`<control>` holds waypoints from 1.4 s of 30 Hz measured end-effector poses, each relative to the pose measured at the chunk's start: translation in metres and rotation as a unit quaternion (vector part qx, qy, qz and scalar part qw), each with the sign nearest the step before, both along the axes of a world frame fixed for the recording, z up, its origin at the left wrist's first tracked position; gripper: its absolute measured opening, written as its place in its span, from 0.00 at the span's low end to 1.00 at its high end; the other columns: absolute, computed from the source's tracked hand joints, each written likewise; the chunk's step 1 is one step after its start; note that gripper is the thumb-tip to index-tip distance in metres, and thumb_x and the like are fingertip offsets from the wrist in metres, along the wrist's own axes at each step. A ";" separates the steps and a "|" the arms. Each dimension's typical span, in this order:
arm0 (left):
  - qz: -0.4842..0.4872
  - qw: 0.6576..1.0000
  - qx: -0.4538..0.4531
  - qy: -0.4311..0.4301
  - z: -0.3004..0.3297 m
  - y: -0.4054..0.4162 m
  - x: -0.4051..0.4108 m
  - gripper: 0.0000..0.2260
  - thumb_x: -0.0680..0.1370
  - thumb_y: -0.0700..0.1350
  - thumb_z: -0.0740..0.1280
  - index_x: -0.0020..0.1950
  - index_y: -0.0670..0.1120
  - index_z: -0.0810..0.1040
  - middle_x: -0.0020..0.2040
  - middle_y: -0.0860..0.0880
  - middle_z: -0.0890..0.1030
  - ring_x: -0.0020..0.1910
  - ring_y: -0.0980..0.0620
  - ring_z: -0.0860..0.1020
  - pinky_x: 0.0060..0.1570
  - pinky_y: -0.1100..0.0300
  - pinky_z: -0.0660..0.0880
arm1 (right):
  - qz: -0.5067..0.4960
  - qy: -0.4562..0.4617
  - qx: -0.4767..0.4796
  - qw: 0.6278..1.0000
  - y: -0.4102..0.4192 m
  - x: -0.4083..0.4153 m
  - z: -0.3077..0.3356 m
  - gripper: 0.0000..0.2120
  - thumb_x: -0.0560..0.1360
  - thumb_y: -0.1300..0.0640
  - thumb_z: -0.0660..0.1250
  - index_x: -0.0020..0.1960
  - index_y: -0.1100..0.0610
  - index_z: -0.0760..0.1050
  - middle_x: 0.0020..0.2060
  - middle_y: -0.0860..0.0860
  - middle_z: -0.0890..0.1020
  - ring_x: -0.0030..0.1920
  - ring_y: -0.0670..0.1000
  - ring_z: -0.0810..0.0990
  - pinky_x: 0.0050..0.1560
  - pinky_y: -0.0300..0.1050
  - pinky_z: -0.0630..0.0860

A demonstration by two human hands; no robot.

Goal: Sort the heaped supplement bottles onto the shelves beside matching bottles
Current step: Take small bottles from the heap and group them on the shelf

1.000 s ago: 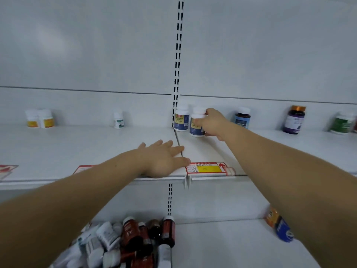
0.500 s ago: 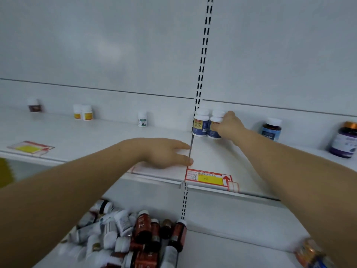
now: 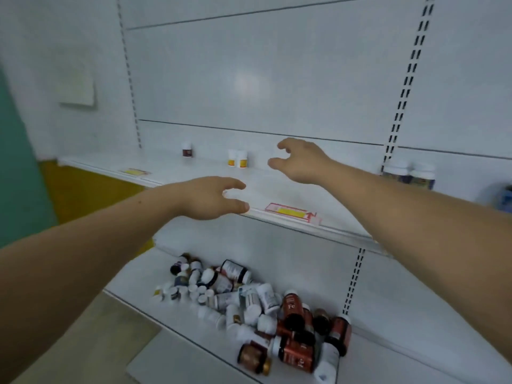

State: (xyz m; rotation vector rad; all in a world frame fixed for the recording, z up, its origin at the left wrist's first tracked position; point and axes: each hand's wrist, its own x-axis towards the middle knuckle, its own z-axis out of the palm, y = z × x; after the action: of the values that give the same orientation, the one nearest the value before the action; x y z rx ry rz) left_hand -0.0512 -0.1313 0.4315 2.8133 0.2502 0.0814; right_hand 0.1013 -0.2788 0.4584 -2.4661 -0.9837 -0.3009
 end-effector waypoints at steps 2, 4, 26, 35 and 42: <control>0.038 0.999 0.002 0.021 -0.014 0.039 -0.037 0.28 0.76 0.61 0.62 0.75 0.56 0.60 0.75 0.53 0.61 0.72 0.51 0.62 0.67 0.59 0.59 | 0.047 -0.002 -0.007 0.999 0.051 -0.036 -0.006 0.29 0.76 0.41 0.63 0.72 0.52 0.65 0.70 0.52 0.70 0.68 0.54 0.69 0.62 0.43 0.65; 0.064 0.997 0.004 0.052 -0.033 0.078 -0.072 0.29 0.76 0.62 0.62 0.75 0.57 0.60 0.76 0.53 0.60 0.72 0.50 0.62 0.69 0.55 0.60 | 0.087 0.003 -0.007 0.996 0.099 -0.073 -0.012 0.28 0.76 0.41 0.63 0.72 0.51 0.65 0.69 0.51 0.70 0.67 0.53 0.69 0.60 0.42 0.65; 0.127 0.950 -0.187 0.215 -0.321 0.333 -0.049 0.31 0.77 0.56 0.65 0.76 0.50 0.58 0.76 0.48 0.59 0.71 0.49 0.64 0.69 0.58 0.62 | 0.040 0.254 -0.181 0.949 0.323 -0.045 -0.333 0.15 0.75 0.45 0.65 0.54 0.55 0.73 0.51 0.54 0.77 0.52 0.57 0.78 0.50 0.45 0.75; 0.101 0.959 -0.196 0.181 -0.430 0.380 0.064 0.34 0.76 0.52 0.68 0.77 0.45 0.55 0.74 0.41 0.61 0.71 0.43 0.64 0.67 0.55 0.63 | 0.029 0.151 -0.280 0.948 0.369 -0.007 -0.455 0.28 0.78 0.50 0.59 0.75 0.56 0.58 0.69 0.56 0.68 0.65 0.60 0.69 0.62 0.51 0.70; 0.087 0.972 -0.144 0.164 -0.488 0.385 0.099 0.32 0.75 0.54 0.68 0.75 0.47 0.58 0.67 0.39 0.66 0.64 0.39 0.69 0.62 0.50 0.67 | -0.005 0.079 -0.296 0.952 0.379 -0.012 -0.481 0.21 0.78 0.50 0.61 0.69 0.56 0.66 0.66 0.57 0.69 0.64 0.58 0.68 0.61 0.51 0.66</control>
State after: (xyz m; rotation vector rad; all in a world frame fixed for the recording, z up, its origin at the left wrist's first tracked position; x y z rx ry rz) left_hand 0.0480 0.2532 -0.0560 2.4967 0.5377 -0.3557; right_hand 0.0893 0.0999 -0.0224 -2.9636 -1.1127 0.2277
